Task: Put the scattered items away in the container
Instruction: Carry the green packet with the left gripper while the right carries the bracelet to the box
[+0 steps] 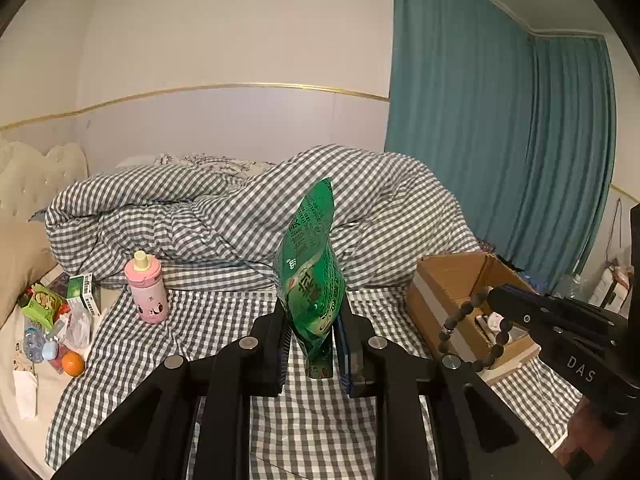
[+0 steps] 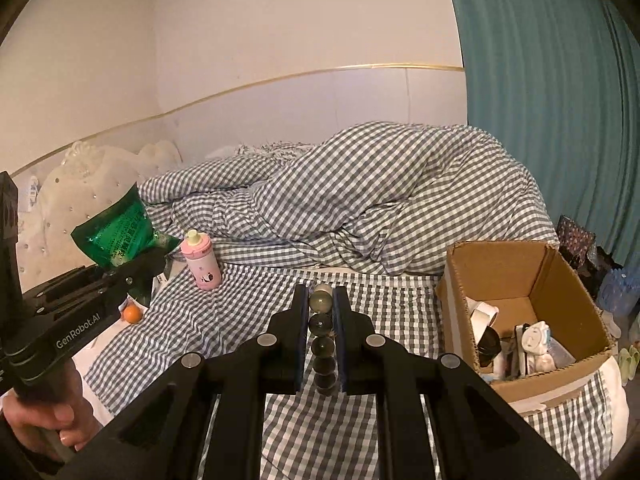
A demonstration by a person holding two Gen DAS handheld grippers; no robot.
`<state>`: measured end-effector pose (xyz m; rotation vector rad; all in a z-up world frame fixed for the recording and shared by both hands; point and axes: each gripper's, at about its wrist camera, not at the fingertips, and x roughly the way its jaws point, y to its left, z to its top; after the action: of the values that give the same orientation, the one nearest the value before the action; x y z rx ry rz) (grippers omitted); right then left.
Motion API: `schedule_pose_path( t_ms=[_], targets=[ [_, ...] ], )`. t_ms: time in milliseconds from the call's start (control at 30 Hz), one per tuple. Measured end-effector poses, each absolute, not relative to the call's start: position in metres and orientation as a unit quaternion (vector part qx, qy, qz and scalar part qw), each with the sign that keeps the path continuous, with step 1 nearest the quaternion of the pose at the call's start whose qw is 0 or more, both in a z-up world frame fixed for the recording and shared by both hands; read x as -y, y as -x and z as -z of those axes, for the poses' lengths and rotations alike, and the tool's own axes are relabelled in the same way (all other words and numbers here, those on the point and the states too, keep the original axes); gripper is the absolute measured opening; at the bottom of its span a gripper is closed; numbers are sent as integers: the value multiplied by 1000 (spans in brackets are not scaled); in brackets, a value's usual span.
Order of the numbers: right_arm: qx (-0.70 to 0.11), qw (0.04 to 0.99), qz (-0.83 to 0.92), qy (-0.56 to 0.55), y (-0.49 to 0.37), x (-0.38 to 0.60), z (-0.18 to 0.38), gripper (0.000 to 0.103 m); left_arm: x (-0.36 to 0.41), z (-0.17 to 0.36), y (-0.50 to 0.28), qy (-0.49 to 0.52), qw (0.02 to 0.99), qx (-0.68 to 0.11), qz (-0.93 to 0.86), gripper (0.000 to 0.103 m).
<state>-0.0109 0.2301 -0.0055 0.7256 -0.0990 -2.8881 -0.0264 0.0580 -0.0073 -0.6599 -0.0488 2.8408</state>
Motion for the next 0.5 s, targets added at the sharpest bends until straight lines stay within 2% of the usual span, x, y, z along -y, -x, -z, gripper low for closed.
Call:
schedule_pose_path(
  t_ms=[500],
  targets=[
    [42,55,972,-225,-16,-266,-10,11,-83,-3,19,221,142,11,-965,20]
  ],
)
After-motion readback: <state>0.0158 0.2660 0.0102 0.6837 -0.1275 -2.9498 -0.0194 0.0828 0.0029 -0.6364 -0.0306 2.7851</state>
